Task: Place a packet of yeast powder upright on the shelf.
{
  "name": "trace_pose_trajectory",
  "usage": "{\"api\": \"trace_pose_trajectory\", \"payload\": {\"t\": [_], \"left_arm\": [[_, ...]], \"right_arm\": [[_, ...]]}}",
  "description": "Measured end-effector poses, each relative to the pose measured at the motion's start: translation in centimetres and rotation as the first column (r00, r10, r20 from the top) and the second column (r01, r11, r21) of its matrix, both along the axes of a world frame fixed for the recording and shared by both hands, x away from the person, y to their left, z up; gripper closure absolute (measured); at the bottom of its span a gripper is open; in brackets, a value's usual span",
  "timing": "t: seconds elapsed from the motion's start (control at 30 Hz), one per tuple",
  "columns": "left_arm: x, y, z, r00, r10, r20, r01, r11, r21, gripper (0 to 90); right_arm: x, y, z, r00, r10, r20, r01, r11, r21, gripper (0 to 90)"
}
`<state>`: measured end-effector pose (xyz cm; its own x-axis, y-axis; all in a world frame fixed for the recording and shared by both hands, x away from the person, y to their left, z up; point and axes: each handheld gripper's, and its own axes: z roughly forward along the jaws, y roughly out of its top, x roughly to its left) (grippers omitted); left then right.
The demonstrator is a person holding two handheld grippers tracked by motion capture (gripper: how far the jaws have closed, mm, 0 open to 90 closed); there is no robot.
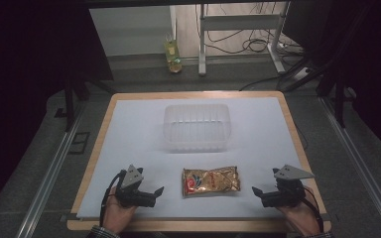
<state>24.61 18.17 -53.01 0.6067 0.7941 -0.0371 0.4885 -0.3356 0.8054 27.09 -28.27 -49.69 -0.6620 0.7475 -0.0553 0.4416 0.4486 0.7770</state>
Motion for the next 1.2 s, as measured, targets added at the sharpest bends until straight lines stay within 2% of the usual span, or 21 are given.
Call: {"api": "trace_pose_trajectory", "payload": {"t": [0.17, 0.27, 0.4, 0.53, 0.6, 0.67, 0.8, 0.93, 1.2], "left_arm": [[-0.01, 0.10, 0.17, 0.9999, -0.012, -0.010, 0.012, 0.9994, -0.032, 0.3], [0.01, 0.02, 0.07, 0.9998, -0.017, -0.002, 0.017, 0.9996, -0.022, 0.5], [0.06, -0.27, -0.18, 0.9986, -0.043, 0.031, 0.043, 0.9991, -0.003, 0.7], [0.06, -0.34, -0.31, 0.9979, -0.051, 0.041, 0.051, 0.9987, -0.002, 0.0], [0.03, -0.23, -0.20, 0.9980, -0.046, 0.044, 0.047, 0.9988, -0.017, 0.0], [0.05, -0.13, -0.12, 0.9982, -0.044, 0.040, 0.045, 0.9986, -0.028, 0.0], [0.13, -0.19, -0.14, 0.9988, -0.041, 0.027, 0.041, 0.9992, 0.002, 0.5], [0.20, -0.30, -0.09, 0.9992, -0.040, 0.009, 0.040, 0.9992, 0.008, 1.5], [0.20, -0.68, 0.33, 0.9974, -0.072, -0.003, 0.072, 0.9974, 0.002, 1.7]], "right_arm": [[0.06, 0.00, -0.29, 0.9997, 0.022, -0.008, -0.022, 0.9997, -0.003, 0.2], [0.04, -0.22, -0.31, 0.9999, 0.015, 0.004, -0.015, 0.9995, -0.027, 0.3], [0.05, -0.40, -0.49, 0.9998, 0.019, 0.007, -0.019, 0.9993, -0.032, 0.3], [0.01, -0.40, -0.55, 0.9997, 0.023, 0.010, -0.023, 0.9992, -0.034, 0.2], [0.06, -0.39, -0.57, 0.9997, 0.025, 0.009, -0.024, 0.9993, -0.029, 0.2], [0.04, -0.38, -0.59, 0.9997, 0.025, 0.007, -0.025, 0.9992, -0.032, 0.2], [0.06, -0.39, -0.58, 0.9996, 0.028, 0.004, -0.028, 0.9991, -0.031, 0.2], [0.12, -0.40, -0.61, 0.9997, 0.024, 0.008, -0.024, 0.9987, -0.044, 0.2], [0.25, -0.34, -0.63, 0.9998, 0.020, 0.007, -0.019, 0.9986, -0.048, 0.2]]}}
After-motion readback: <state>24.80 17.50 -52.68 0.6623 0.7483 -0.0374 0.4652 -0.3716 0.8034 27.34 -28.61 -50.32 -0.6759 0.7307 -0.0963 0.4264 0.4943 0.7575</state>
